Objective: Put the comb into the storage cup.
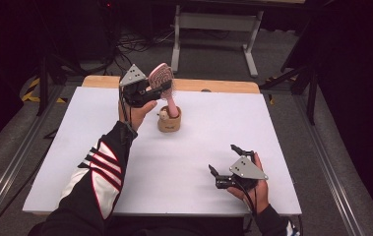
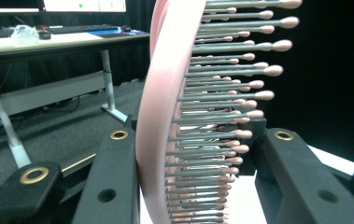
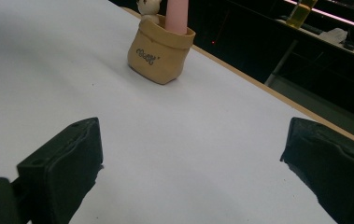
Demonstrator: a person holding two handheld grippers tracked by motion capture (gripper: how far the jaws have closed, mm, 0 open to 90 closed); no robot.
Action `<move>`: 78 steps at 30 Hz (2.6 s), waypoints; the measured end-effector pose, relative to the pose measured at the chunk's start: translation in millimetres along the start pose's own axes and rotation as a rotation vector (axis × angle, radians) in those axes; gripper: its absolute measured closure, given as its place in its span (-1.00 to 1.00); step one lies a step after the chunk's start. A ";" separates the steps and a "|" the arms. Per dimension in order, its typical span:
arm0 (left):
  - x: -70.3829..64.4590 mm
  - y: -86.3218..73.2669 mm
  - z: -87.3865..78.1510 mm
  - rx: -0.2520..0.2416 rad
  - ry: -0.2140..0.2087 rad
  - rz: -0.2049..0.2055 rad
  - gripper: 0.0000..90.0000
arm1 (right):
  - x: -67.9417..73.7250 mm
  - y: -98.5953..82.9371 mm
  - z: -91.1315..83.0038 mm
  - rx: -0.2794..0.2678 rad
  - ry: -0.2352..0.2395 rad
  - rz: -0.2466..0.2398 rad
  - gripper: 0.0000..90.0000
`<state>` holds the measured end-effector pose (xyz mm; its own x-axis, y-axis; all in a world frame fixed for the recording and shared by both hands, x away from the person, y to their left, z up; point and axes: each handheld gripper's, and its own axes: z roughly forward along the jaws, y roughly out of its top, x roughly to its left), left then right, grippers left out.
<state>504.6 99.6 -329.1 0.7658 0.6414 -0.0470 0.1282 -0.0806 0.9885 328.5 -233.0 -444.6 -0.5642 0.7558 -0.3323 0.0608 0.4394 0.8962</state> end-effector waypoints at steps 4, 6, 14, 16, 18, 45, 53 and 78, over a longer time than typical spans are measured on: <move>0.1 -6.6 2.0 0.011 -0.002 -0.005 0.40 | 0.4 -0.3 0.5 0.003 0.002 -0.003 -0.88; -0.1 -9.2 3.0 0.010 -0.004 -0.006 0.40 | 0.7 -0.4 0.8 0.007 0.004 -0.005 -0.88; 3.5 -19.2 6.9 0.029 0.000 -0.033 0.40 | 1.8 -0.7 1.8 0.011 0.010 -0.010 -0.88; 4.1 -21.4 8.2 0.030 0.001 -0.041 0.40 | 1.9 -0.7 1.9 0.014 0.012 -0.010 -0.88; 4.9 -23.9 9.9 0.035 0.004 -0.045 0.40 | 2.0 -0.7 2.0 0.018 0.013 -0.012 -0.88; 17.9 -45.2 11.5 0.044 0.019 -0.118 0.38 | 3.4 -1.1 2.7 0.024 -0.004 -0.025 -0.87; 23.5 -39.7 -0.8 0.009 0.096 -0.092 0.34 | 4.0 -1.1 3.4 0.027 -0.001 -0.028 -0.87; 35.3 -24.9 -29.9 0.014 0.209 -0.041 0.22 | 5.7 0.5 3.1 0.029 -0.033 -0.027 -0.85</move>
<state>509.6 147.1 -351.1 0.6129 0.7883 -0.0545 0.1665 -0.0614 0.9841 327.8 -227.0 -446.9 -0.5386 0.7587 -0.3665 0.0701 0.4738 0.8778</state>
